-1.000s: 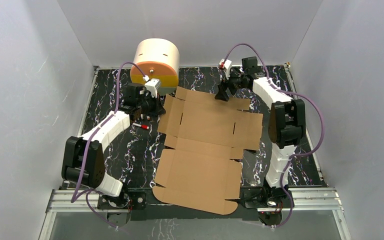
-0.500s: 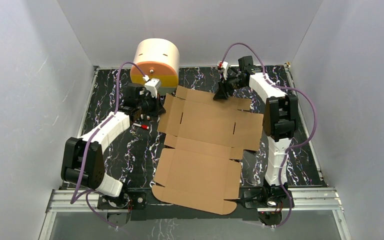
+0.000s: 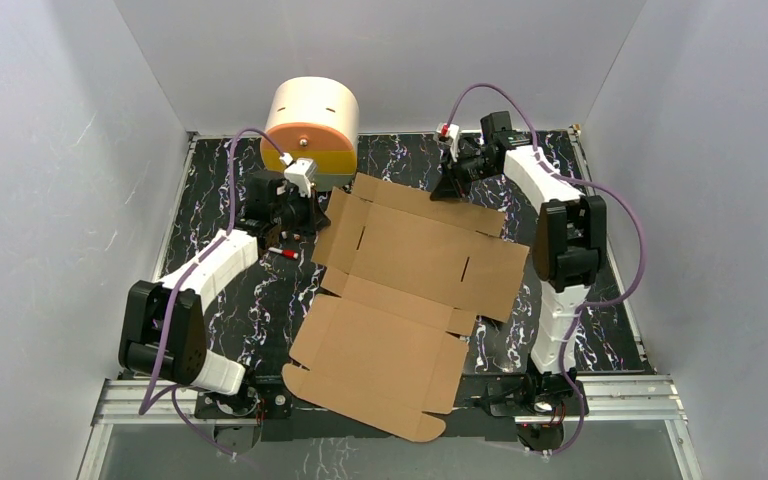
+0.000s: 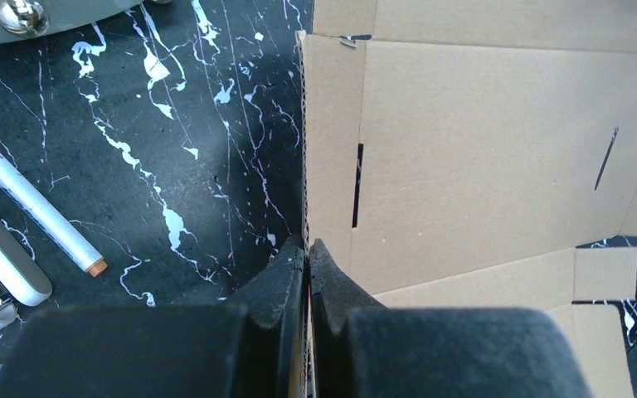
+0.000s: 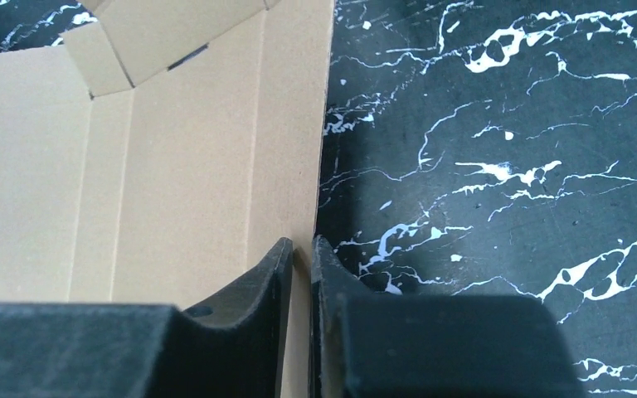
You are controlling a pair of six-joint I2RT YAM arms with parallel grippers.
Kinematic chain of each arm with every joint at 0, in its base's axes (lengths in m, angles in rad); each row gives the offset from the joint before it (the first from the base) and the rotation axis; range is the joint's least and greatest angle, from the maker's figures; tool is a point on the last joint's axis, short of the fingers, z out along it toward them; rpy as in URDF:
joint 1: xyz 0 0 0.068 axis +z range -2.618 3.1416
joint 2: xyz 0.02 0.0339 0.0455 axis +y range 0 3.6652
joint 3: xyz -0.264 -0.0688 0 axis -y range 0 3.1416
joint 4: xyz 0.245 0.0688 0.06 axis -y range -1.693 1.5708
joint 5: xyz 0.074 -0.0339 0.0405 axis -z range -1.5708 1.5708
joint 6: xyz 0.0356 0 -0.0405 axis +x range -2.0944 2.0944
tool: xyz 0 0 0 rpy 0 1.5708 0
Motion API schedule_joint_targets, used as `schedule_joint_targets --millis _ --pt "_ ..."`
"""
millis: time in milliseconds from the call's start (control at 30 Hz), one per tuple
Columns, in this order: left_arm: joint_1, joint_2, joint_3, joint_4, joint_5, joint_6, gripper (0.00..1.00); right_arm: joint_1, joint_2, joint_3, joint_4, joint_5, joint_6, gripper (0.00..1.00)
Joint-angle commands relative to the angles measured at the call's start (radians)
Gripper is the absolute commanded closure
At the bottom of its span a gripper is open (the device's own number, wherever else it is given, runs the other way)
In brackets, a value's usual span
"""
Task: Fold the paper box
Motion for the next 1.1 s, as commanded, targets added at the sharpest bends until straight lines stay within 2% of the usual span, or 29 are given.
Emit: schedule_joint_targets --millis 0,133,300,567,767,933,1067 --pt "-0.002 -0.050 -0.007 0.081 -0.012 -0.055 1.00 0.039 -0.135 -0.041 -0.022 -0.015 -0.015 0.83" --pt "0.002 -0.046 -0.020 0.110 -0.032 -0.102 1.00 0.082 -0.199 -0.089 -0.010 0.032 -0.011 0.87" --pt "0.021 -0.028 -0.026 0.133 -0.053 -0.166 1.00 0.129 -0.286 -0.159 0.066 0.133 0.024 1.00" --pt "0.034 -0.027 -0.026 0.202 -0.037 -0.286 1.00 0.192 -0.372 -0.183 0.129 0.280 -0.026 1.00" --pt "0.034 -0.031 -0.001 0.252 -0.033 -0.331 0.98 0.231 -0.415 -0.220 0.263 0.405 -0.136 1.00" --pt "0.034 -0.037 -0.003 0.289 -0.023 -0.335 0.95 0.241 -0.434 -0.194 0.307 0.428 -0.291 1.00" --pt "0.034 -0.060 -0.045 0.308 -0.034 -0.323 0.90 0.253 -0.464 -0.242 0.367 0.417 -0.425 1.00"
